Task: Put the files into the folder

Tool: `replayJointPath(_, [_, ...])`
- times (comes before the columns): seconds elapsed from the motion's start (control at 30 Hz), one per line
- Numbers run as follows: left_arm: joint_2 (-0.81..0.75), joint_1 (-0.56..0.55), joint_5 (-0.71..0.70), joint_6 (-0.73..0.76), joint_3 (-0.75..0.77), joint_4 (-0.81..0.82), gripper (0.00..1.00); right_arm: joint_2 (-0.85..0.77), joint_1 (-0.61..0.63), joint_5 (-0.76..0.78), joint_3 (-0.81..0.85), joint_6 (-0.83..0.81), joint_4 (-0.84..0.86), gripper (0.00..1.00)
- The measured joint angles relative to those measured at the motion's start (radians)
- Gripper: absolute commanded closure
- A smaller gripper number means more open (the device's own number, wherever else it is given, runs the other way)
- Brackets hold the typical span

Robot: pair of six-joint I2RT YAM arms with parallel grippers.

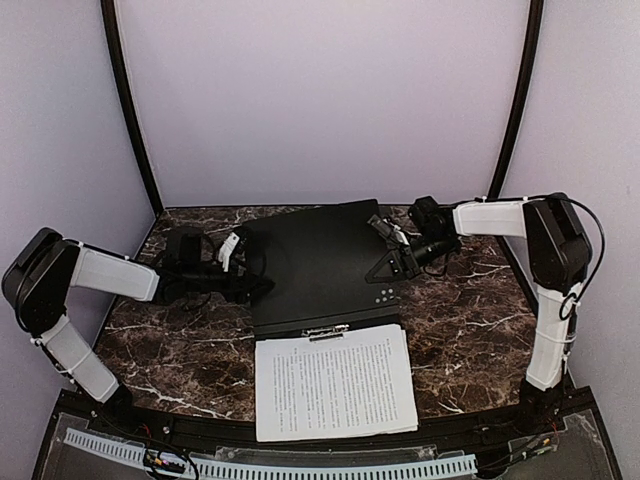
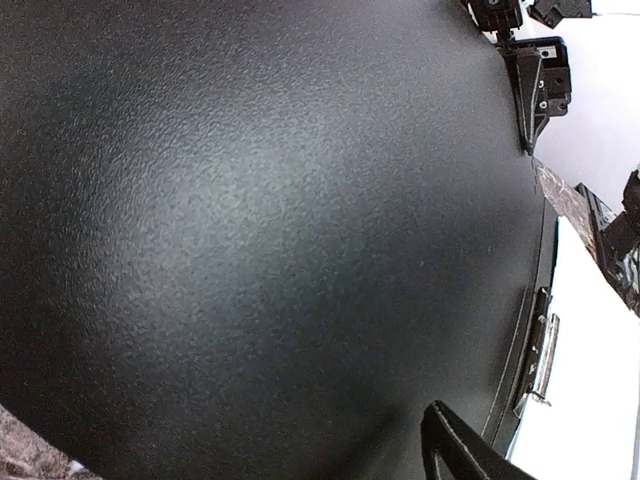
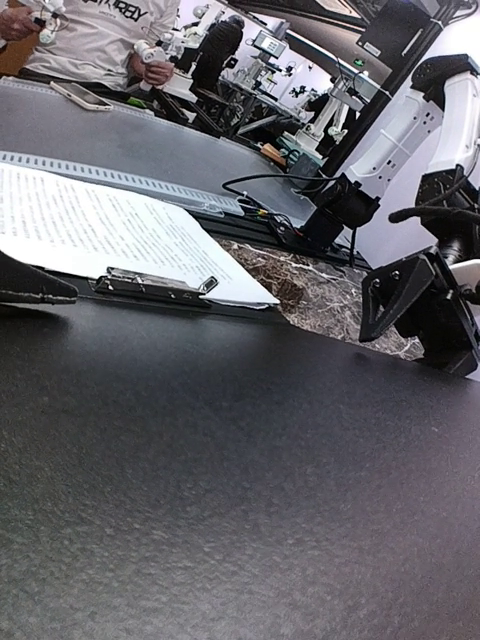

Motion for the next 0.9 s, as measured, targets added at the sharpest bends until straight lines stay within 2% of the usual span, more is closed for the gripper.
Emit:
replayJointPath(0.17, [0.055, 0.016, 0.088, -0.011, 0.059, -0.005, 0.52, 0.010, -0.013, -0.005, 0.003, -0.018, -0.023, 0.91])
replayJointPath(0.23, [0.056, 0.027, 0.123, -0.020, 0.066, -0.006, 0.65, 0.016, -0.020, -0.003, 0.007, -0.017, -0.028, 0.89])
replayJointPath(0.27, [0.056, 0.032, 0.138, -0.026, 0.069, -0.006, 0.76, 0.020, -0.024, -0.001, 0.010, -0.016, -0.029, 0.88])
replayJointPath(0.4, [0.049, 0.049, 0.215, -0.048, 0.069, -0.003, 0.96, 0.039, -0.033, 0.024, 0.023, -0.004, -0.025, 0.81])
replayJointPath(0.53, [0.044, 0.050, 0.269, -0.083, 0.069, 0.005, 0.99, 0.052, -0.039, 0.063, 0.027, 0.037, 0.010, 0.68])
replayJointPath(0.63, [0.043, 0.050, 0.279, -0.109, 0.069, 0.008, 0.99, 0.053, -0.040, 0.087, 0.027, 0.081, 0.043, 0.45])
replayJointPath(0.7, [0.033, 0.054, 0.276, -0.128, 0.064, 0.011, 0.99, 0.053, -0.040, 0.106, 0.026, 0.119, 0.064, 0.33])
replayJointPath(0.9, [-0.125, 0.068, 0.201, -0.193, -0.046, 0.009, 0.99, 0.012, -0.053, 0.178, -0.016, 0.239, 0.146, 0.30])
